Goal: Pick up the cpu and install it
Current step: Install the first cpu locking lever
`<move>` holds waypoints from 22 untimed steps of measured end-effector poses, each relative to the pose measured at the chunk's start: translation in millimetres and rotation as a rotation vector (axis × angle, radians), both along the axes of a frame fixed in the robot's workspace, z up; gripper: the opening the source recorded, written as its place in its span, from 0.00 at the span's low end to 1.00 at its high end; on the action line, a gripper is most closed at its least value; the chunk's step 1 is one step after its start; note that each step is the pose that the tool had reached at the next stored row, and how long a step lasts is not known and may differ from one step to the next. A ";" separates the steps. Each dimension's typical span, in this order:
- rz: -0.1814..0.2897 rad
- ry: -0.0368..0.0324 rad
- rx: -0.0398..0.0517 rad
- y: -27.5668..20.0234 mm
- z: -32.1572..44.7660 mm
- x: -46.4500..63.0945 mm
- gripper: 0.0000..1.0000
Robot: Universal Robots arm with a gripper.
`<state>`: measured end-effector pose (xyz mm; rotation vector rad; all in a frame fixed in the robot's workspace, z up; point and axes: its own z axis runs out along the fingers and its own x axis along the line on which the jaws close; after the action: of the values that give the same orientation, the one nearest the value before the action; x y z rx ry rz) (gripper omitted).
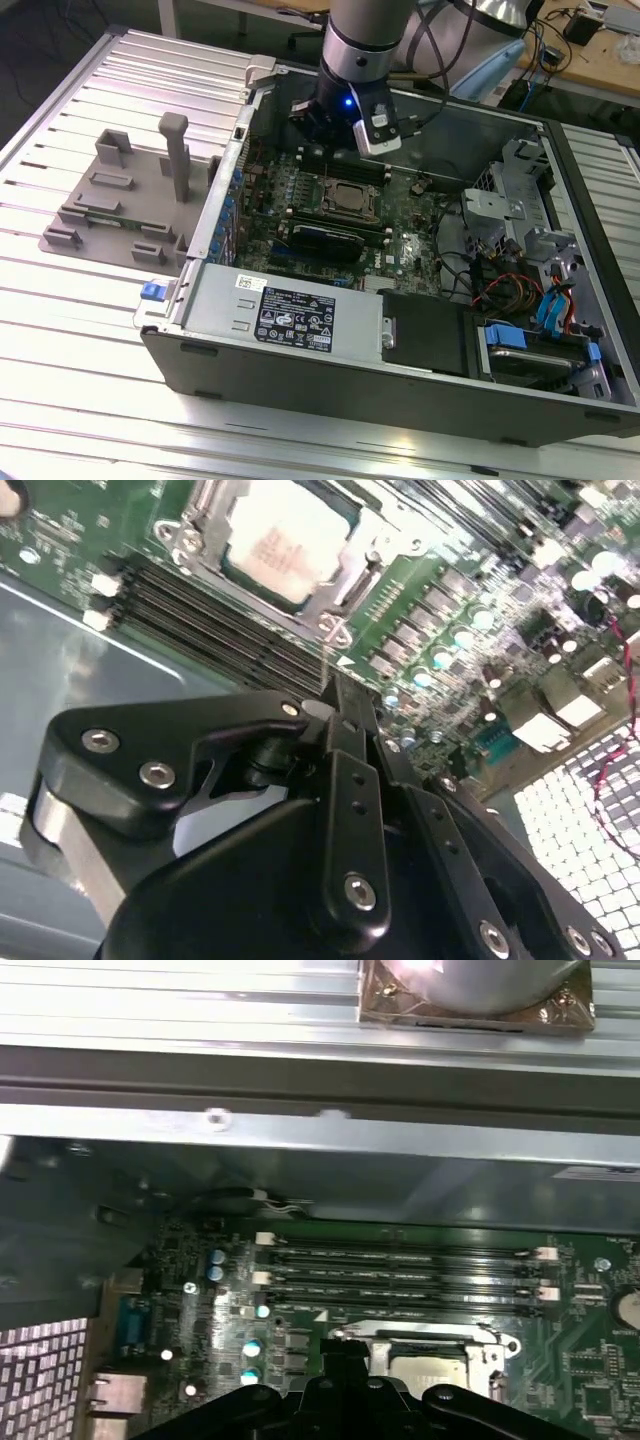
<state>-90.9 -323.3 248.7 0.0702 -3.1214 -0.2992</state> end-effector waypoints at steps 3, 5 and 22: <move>0.000 -0.0041 0.0000 0.0 0.0 -8.5 0.11; 0.000 -0.0068 0.0001 0.0 0.0 -13.6 0.11; -0.001 -0.0395 0.0864 -8.7 -1.5 -0.7 0.11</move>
<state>-91.5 -332.0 247.1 0.0762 -3.1466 -0.4381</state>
